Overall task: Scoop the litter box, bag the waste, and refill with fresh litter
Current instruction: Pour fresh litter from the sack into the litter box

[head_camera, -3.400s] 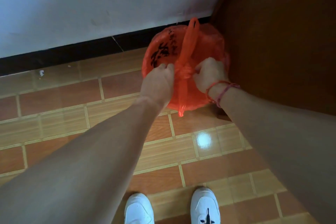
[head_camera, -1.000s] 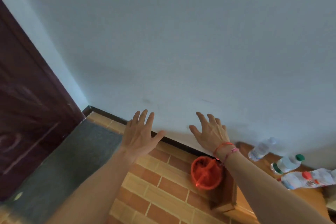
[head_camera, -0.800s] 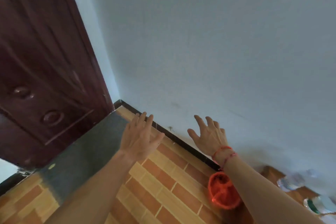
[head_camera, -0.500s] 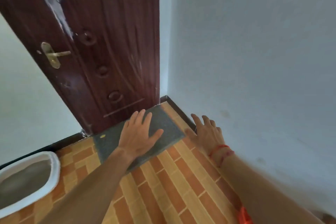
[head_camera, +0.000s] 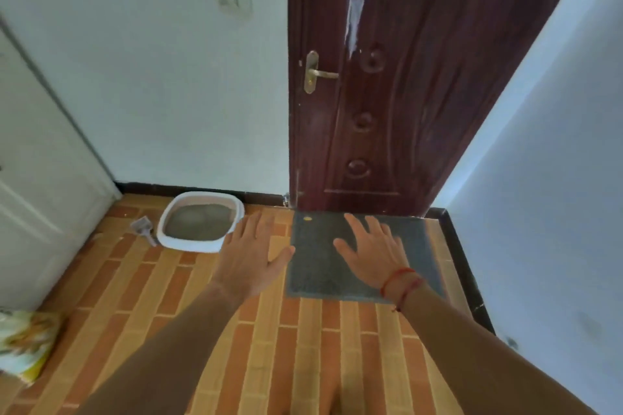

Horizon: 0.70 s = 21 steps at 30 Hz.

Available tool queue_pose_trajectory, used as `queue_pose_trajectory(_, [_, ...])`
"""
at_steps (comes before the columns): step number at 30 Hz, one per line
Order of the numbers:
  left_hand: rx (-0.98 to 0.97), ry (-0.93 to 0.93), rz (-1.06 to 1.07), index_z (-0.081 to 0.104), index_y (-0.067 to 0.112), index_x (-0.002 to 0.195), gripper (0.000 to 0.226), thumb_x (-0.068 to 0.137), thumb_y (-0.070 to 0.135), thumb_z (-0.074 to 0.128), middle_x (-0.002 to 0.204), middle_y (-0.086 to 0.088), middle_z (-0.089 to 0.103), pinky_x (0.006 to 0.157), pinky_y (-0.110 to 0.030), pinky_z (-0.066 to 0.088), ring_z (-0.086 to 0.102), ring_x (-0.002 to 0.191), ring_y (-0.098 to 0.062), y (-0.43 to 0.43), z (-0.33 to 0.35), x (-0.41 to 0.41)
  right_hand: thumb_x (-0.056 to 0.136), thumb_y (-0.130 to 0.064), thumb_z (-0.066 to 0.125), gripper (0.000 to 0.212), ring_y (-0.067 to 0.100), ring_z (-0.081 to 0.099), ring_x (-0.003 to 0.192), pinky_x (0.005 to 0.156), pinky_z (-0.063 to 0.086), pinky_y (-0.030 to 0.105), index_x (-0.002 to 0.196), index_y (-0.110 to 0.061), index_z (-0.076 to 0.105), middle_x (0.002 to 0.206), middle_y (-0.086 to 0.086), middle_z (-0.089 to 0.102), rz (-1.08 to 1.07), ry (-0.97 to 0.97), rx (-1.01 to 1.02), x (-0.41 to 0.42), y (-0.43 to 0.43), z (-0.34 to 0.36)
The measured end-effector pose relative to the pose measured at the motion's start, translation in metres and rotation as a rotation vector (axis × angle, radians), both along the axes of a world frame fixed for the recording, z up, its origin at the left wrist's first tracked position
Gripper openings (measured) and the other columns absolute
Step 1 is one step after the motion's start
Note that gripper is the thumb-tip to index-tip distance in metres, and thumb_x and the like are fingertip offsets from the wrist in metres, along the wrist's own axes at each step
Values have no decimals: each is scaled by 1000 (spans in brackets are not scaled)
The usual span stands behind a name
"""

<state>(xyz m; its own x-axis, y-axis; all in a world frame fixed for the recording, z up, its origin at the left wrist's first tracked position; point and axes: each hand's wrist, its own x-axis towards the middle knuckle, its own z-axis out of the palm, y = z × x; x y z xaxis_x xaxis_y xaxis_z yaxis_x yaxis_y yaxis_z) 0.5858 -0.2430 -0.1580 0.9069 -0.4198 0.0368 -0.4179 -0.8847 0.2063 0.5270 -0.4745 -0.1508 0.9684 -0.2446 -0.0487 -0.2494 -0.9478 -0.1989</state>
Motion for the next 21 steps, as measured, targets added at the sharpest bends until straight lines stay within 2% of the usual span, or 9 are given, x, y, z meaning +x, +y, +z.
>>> queue_pose_trajectory(5, [-23, 24, 260, 44, 17, 144, 84, 83, 70, 25, 150, -11, 43, 105, -51, 40, 37, 140, -32, 28, -2, -17, 95, -58, 35, 59, 31, 41, 127, 97, 39, 47, 146, -29, 32, 141, 8, 40, 253, 10, 0, 33, 25, -2])
queue_pose_trajectory(8, [7, 28, 407, 35, 21, 149, 83, 84, 73, 26, 156, -7, 34, 110, -48, 35, 31, 144, -30, 37, 2, -34, 95, -57, 37, 52, 31, 45, 122, 96, 42, 47, 139, -29, 38, 134, 7, 48, 407, 26, 30, 48, 40, -4])
queue_pose_trajectory(11, [41, 33, 530, 28, 24, 151, 89, 81, 77, 16, 157, -6, 31, 113, -46, 32, 31, 143, -28, 56, 7, -55, 91, -59, 37, 55, 30, 45, 125, 96, 41, 48, 139, -32, 38, 135, 6, 49, 536, 54, 63, 56, 62, -8])
queue_pose_trajectory(14, [60, 34, 629, 27, 24, 150, 83, 86, 76, 21, 157, -5, 30, 113, -45, 32, 30, 143, -27, 77, 8, -81, 90, -58, 38, 53, 31, 48, 120, 93, 44, 46, 134, -29, 44, 128, 7, 54, 652, 56, 90, 55, 89, -13])
queue_pose_trajectory(21, [94, 59, 852, 24, 22, 154, 78, 93, 71, 30, 160, -6, 25, 113, -45, 31, 26, 146, -28, 134, 7, -144, 92, -58, 37, 60, 32, 48, 119, 96, 42, 44, 145, -28, 36, 136, 10, 47, 865, 62, 64, 38, 169, -12])
